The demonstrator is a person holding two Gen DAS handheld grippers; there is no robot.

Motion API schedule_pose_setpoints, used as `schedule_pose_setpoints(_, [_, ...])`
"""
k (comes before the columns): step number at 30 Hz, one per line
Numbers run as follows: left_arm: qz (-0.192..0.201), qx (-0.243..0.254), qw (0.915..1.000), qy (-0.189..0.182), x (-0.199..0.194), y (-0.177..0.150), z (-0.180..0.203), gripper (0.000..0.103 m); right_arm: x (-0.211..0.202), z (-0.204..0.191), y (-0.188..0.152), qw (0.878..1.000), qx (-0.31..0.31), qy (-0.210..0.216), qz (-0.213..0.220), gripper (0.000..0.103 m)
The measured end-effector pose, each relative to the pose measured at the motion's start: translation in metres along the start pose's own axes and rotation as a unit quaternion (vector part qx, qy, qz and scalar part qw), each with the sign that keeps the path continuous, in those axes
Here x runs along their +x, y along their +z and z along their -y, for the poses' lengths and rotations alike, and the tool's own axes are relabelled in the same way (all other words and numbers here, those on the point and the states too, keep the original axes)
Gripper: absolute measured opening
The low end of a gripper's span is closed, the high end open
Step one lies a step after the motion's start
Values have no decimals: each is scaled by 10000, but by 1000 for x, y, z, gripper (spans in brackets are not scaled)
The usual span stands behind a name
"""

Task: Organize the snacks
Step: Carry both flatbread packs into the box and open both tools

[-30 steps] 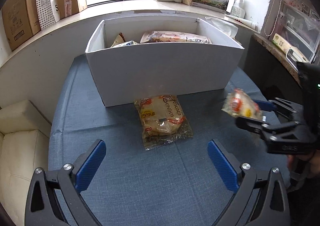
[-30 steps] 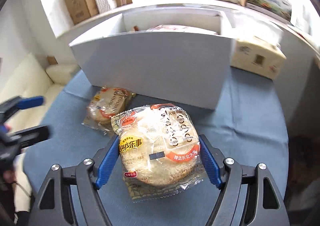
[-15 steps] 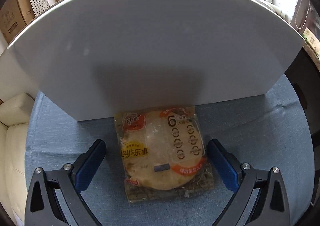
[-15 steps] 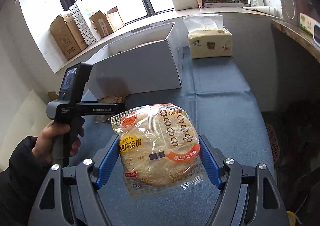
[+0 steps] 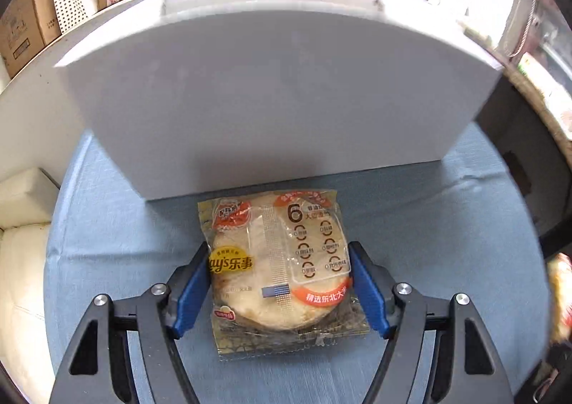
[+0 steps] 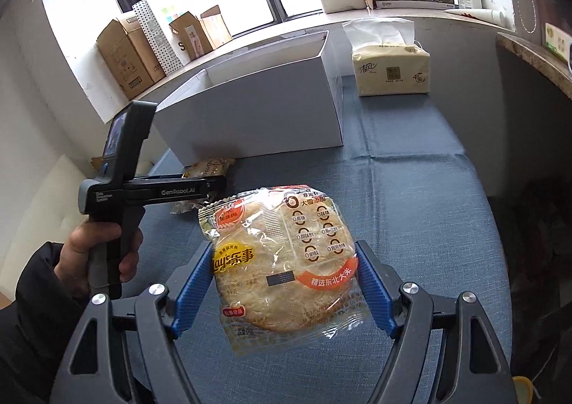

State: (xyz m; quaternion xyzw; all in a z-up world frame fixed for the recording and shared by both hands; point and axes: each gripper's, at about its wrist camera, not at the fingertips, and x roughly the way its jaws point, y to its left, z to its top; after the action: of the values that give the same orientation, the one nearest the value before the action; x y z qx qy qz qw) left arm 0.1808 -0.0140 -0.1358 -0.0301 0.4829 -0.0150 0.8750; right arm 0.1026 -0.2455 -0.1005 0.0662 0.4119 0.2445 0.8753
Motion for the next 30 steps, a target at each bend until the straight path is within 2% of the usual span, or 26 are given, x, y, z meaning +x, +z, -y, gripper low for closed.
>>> schedule_pose_setpoints(2, [207,83,9997,-117,-25,-5,0,77,-3,2,3,9997,123,197,43,81])
schedule_pose_setpoints(8, [998,293,9940,-348,-119,-2,-1,78,-13,-8,26,9986,110,373,347,81])
schedule_pose_setpoints(11, [1313,303,9897,-475,-152,13,-4,78,-15,-19,49,9981,-66,386,486,81])
schedule_pose_setpoints(14, [1517,319,9871,-400,-167,48,-9,78,-13,-30,80,9971,-281,344,623,81])
schedule_pose_setpoints(19, [1561,222,9874,-94,-159,112,-13,78,2,-35,146,9947,-218,530,849,81])
schedule_pose_setpoints(22, [1488,230,9886,17,-133,146,-13,78,22,-33,184,9950,-141,495,861,81])
schedule_pose_setpoints(24, [1359,189,9905,-56,-110,166,-18,78,41,-30,206,9964,-164,375,737,81])
schedule_pose_setpoints(26, [1227,220,9922,-89,-86,181,-21,78,61,-30,223,9977,-311,56,607,81])
schedule_pose_setpoints(30, [1005,193,9947,-82,-54,197,-29,78,90,-24,242,9990,-265,-8,359,82])
